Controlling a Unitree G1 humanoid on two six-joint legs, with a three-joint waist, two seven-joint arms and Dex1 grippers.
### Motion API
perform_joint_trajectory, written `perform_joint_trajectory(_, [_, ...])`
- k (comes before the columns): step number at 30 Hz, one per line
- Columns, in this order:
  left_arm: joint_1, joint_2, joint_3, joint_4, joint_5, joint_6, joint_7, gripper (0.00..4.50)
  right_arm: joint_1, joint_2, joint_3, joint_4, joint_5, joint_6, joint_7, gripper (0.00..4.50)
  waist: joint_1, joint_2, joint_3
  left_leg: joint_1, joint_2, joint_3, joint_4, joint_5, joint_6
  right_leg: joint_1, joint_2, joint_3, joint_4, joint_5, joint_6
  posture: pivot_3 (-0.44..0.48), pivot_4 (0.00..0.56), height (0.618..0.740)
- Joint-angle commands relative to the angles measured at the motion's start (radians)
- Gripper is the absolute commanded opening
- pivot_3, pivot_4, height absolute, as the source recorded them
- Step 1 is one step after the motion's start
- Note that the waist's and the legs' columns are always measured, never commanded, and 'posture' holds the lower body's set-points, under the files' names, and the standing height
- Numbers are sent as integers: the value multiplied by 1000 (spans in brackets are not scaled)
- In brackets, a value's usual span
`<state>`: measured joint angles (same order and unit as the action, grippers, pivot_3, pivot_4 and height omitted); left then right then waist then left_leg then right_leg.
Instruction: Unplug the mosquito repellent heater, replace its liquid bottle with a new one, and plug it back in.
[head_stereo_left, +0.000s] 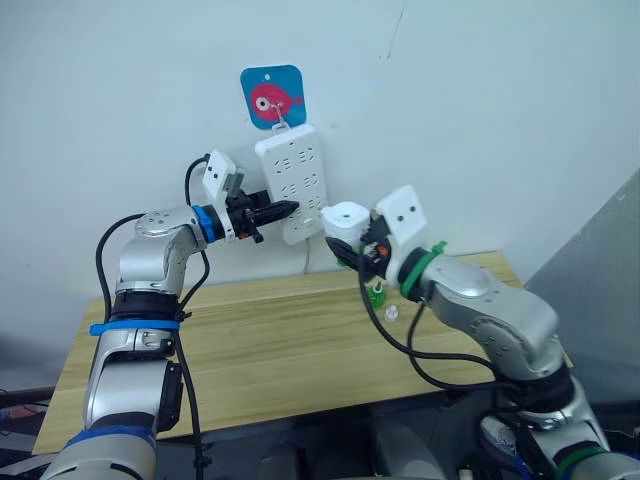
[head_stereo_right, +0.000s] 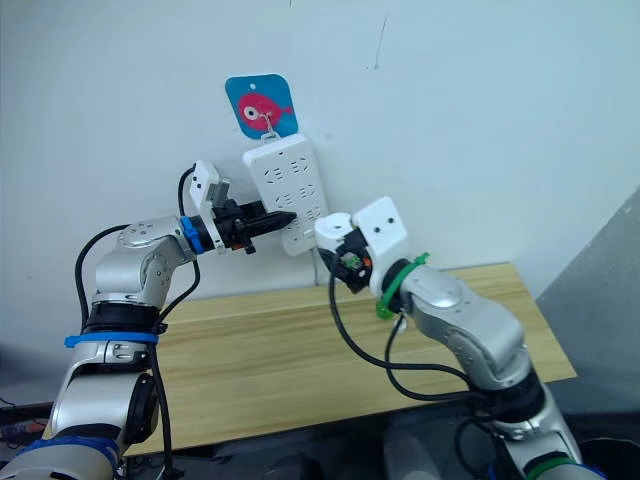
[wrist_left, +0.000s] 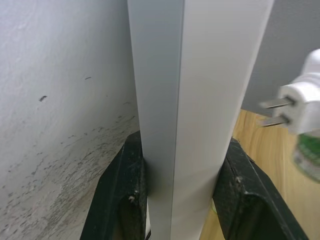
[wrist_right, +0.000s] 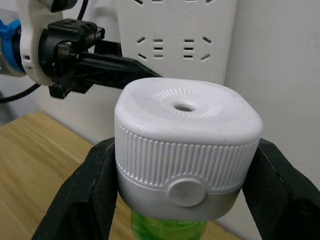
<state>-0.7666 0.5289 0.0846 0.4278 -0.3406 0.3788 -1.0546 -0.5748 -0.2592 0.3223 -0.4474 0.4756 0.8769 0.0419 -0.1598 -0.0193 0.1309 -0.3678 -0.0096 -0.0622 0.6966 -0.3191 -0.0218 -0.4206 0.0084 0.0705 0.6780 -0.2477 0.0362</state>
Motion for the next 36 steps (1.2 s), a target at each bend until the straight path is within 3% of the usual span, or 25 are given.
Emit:
perform_joint_trajectory(1, [-12, 1, -1, -46, -13, 11, 7, 1307, -37, 46, 22, 37, -80, -69, 12, 3031, 0, 0, 0, 0, 0, 0, 0, 0, 0, 0, -1, 0, 0, 0, 0, -232, 108, 740])
perform_joint_trajectory(17, [1, 4, 8, -62, -20, 14, 19, 1307, -18, 146, -27, 121, -209, -129, 65, 3031, -2, 0, 0, 0, -1, -2, 0, 0, 0, 0, -2, -2, 1, 0, 0, -215, 106, 740])
perform_joint_trajectory(36, [11, -6, 3, -72, -28, 19, 22, 1307, 16, 170, -35, 130, -280, -155, 113, 3030, -3, 0, 0, 0, -1, -3, 0, 0, -1, 0, -2, -2, 2, 0, 0, -212, 99, 740])
